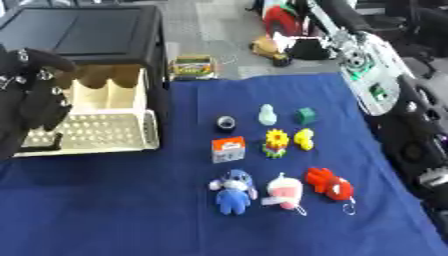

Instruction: Pick up objects from table and place into drawer.

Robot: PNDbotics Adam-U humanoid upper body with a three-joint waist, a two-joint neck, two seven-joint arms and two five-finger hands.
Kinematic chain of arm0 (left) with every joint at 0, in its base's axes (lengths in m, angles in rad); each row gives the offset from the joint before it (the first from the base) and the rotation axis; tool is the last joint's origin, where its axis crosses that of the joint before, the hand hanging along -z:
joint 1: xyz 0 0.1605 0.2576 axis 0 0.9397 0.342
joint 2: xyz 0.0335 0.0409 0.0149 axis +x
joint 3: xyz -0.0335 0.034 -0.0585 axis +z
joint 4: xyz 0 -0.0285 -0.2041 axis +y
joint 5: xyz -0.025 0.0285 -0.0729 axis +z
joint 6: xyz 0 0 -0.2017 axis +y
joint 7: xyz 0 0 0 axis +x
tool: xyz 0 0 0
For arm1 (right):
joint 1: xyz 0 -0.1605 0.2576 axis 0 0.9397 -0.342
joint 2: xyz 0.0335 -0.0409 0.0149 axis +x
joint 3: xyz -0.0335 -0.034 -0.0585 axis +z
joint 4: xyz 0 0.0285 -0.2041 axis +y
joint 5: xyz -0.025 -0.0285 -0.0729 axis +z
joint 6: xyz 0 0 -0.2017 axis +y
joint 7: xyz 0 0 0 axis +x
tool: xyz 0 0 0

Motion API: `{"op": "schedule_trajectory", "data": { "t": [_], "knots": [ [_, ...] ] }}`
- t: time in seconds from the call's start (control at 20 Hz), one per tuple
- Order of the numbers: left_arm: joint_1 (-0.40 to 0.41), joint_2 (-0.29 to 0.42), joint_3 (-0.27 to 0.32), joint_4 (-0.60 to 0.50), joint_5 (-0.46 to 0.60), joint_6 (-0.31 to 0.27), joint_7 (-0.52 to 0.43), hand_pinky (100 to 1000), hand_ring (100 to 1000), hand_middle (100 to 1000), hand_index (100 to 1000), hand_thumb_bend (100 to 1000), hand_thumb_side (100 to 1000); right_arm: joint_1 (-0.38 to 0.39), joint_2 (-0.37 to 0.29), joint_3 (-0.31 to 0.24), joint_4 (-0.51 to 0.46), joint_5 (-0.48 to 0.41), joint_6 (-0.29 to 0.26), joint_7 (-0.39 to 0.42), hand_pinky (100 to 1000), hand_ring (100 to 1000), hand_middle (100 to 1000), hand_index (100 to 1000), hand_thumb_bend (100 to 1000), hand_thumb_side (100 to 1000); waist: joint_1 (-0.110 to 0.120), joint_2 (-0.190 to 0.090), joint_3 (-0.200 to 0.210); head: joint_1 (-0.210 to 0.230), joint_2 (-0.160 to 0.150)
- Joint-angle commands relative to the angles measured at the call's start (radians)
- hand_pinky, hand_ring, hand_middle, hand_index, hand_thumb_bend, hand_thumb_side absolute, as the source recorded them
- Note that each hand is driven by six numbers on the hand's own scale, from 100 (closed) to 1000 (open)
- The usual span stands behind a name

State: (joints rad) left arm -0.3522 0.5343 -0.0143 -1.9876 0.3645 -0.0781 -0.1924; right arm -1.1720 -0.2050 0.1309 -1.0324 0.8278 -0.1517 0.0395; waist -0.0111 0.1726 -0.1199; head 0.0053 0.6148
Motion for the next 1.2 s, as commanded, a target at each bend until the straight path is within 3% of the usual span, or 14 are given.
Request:
{"op": "schedule_trajectory", "data": {
  "t": [0.05,0.5,1.2],
  "knots": [
    [-0.018,0.015,0.01,-0.012,0.011,0.006,0.001,100,100,100,683,197,1000,-0.036,0.021,0.005,-0.038,-0.012,0.013,-0.004,385,519,458,626,100,353,-0.001,-0.022,0.007,-0.005,0.006],
    [-0.032,0.016,0.01,-0.012,0.032,0.011,0.007,100,100,100,690,201,1000,-0.054,0.12,0.016,-0.095,-0.02,0.039,-0.039,376,515,455,620,100,343,-0.009,-0.037,0.043,-0.015,0.003],
    [-0.042,0.013,0.008,-0.012,0.039,0.012,0.01,100,100,100,698,199,1000,-0.055,0.221,0.031,-0.12,-0.034,0.049,-0.034,370,508,448,621,100,343,-0.012,-0.041,0.076,-0.022,-0.016]
  ]
}}
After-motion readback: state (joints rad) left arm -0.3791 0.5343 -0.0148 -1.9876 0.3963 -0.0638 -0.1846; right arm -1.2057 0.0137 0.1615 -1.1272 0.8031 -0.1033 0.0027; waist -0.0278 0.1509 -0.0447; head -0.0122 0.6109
